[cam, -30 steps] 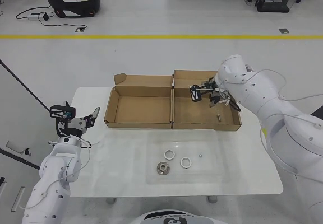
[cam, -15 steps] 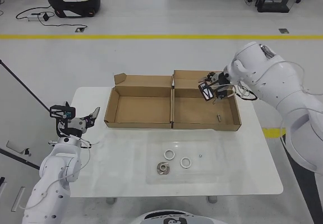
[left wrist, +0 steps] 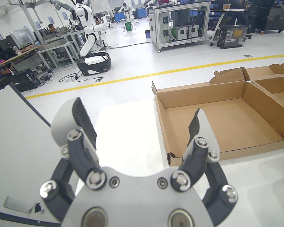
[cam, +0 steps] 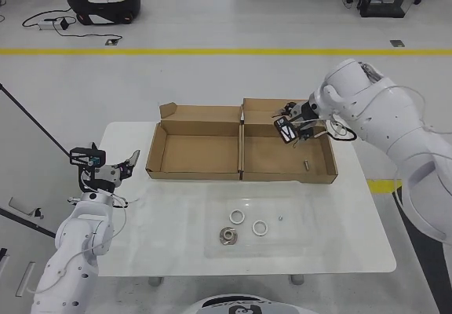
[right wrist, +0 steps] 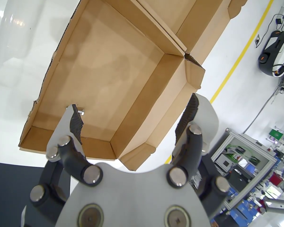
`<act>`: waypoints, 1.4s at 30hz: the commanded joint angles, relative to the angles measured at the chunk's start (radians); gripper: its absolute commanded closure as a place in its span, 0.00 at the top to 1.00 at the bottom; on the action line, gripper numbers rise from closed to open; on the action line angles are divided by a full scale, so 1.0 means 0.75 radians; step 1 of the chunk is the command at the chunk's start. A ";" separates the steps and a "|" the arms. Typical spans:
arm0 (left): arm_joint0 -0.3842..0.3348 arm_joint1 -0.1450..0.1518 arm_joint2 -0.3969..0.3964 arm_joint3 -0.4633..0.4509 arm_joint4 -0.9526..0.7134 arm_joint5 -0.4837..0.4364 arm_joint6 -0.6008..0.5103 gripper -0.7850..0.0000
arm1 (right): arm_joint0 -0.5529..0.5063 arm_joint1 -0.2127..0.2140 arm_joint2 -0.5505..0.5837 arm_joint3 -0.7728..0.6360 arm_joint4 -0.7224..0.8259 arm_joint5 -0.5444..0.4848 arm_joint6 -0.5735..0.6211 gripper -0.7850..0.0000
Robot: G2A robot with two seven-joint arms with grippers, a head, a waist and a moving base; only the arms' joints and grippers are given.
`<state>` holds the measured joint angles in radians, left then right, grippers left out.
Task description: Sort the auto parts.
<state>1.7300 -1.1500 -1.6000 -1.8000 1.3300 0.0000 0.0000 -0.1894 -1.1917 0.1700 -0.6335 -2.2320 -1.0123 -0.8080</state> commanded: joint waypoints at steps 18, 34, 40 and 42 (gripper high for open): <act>0.000 0.000 0.000 0.000 0.000 0.000 0.000 1.00 | 0.011 -0.042 0.000 -0.362 -0.221 0.000 0.000 1.00; 0.000 0.000 0.000 0.000 0.000 0.000 0.000 1.00 | -0.013 -0.127 0.000 -0.272 -0.198 0.000 0.000 1.00; 0.000 0.000 0.000 0.000 0.000 0.000 0.000 1.00 | -0.013 -0.193 0.000 -0.153 -0.161 0.000 0.000 1.00; 0.000 0.000 0.000 0.000 0.000 0.000 0.000 1.00 | -0.008 -0.213 0.000 -0.121 -0.138 0.000 0.000 1.00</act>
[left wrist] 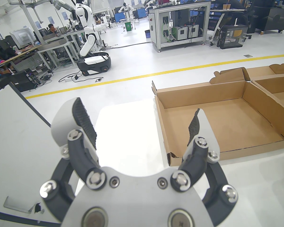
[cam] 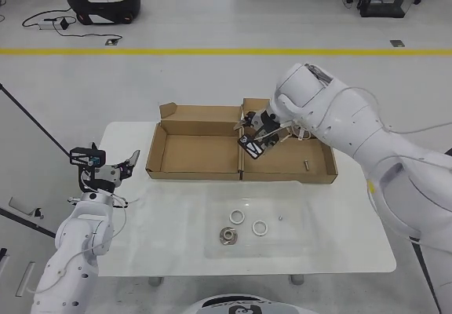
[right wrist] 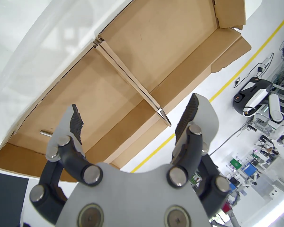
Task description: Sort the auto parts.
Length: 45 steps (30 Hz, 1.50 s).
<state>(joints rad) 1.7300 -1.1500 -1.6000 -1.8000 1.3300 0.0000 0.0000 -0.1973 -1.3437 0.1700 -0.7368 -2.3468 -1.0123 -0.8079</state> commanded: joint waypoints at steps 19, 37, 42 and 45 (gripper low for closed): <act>0.000 0.000 0.000 0.000 0.000 0.000 0.000 1.00 | -0.009 -0.014 0.000 -0.059 0.152 0.000 0.143 1.00; 0.000 0.000 0.000 0.000 0.000 0.000 0.000 1.00 | -0.065 0.041 0.000 -0.456 1.005 0.000 1.193 1.00; 0.000 0.000 0.000 0.000 0.000 0.000 0.000 1.00 | -0.060 0.125 0.000 -0.735 1.627 0.000 1.888 1.00; 0.000 0.000 0.000 0.000 0.000 0.000 0.000 1.00 | -0.029 0.183 0.000 -0.838 1.947 0.000 2.155 1.00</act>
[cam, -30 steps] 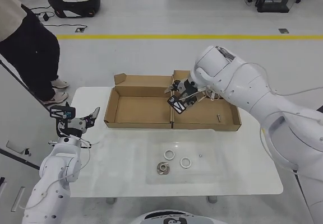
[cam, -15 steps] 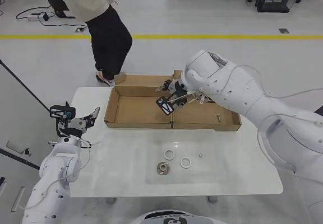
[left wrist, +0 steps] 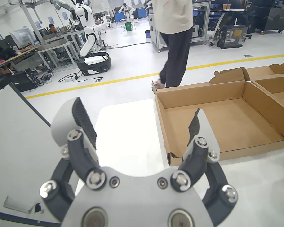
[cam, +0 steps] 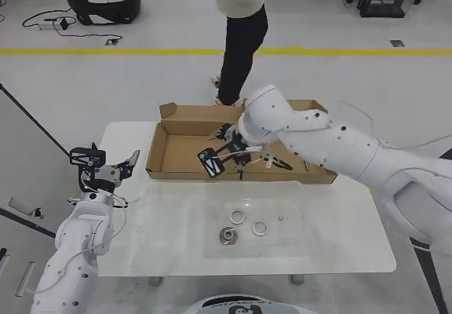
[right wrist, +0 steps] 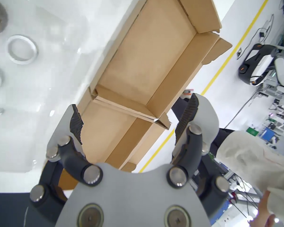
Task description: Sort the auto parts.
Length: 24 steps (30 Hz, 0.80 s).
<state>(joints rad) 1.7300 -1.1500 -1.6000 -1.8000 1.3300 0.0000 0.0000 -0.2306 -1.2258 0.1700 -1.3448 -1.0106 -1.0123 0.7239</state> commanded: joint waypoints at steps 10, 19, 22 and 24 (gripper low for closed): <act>0.000 0.000 0.000 0.000 0.000 0.000 0.000 1.00 | -0.033 0.183 0.000 -0.092 0.185 0.013 0.126 1.00; 0.000 0.000 0.000 0.000 0.000 0.000 0.000 1.00 | -0.092 0.285 0.000 -0.356 0.528 0.341 0.454 1.00; 0.000 0.000 0.000 0.000 0.000 0.000 0.000 1.00 | -0.090 0.321 0.000 -0.482 0.642 0.485 0.598 1.00; 0.000 0.000 0.000 0.000 0.000 0.000 0.000 1.00 | -0.087 0.343 0.000 -0.538 0.703 0.560 0.673 1.00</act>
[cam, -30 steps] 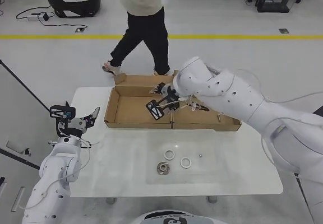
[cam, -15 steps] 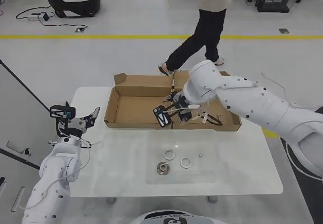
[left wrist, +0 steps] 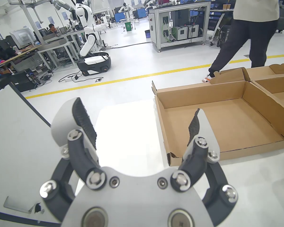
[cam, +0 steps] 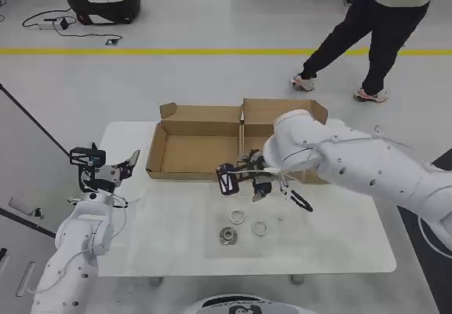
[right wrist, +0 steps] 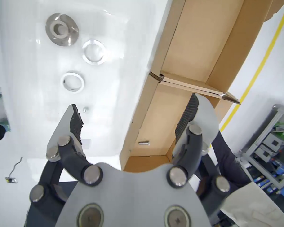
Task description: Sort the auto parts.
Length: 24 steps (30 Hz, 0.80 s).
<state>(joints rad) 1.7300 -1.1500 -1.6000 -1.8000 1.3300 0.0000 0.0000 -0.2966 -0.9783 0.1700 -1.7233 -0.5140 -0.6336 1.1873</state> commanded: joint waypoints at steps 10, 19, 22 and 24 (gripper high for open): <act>0.000 0.000 0.000 0.000 0.000 0.000 0.000 1.00 | -0.001 0.039 0.000 -0.096 0.092 0.111 0.111 1.00; 0.000 0.000 0.000 0.000 0.000 0.000 0.000 1.00 | -0.025 0.042 0.004 -0.070 0.088 0.137 0.082 1.00; 0.000 0.000 0.000 0.000 0.000 0.000 0.000 1.00 | -0.042 0.054 0.021 -0.050 0.110 0.182 0.113 1.00; 0.000 0.000 0.000 0.000 0.000 0.000 0.000 1.00 | -0.049 0.064 0.035 -0.048 0.134 0.212 0.149 1.00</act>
<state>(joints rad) 1.7300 -1.1500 -1.6000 -1.8000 1.3300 0.0000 0.0000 -0.3309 -0.9347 0.1898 -1.7592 -0.4251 -0.4886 1.2808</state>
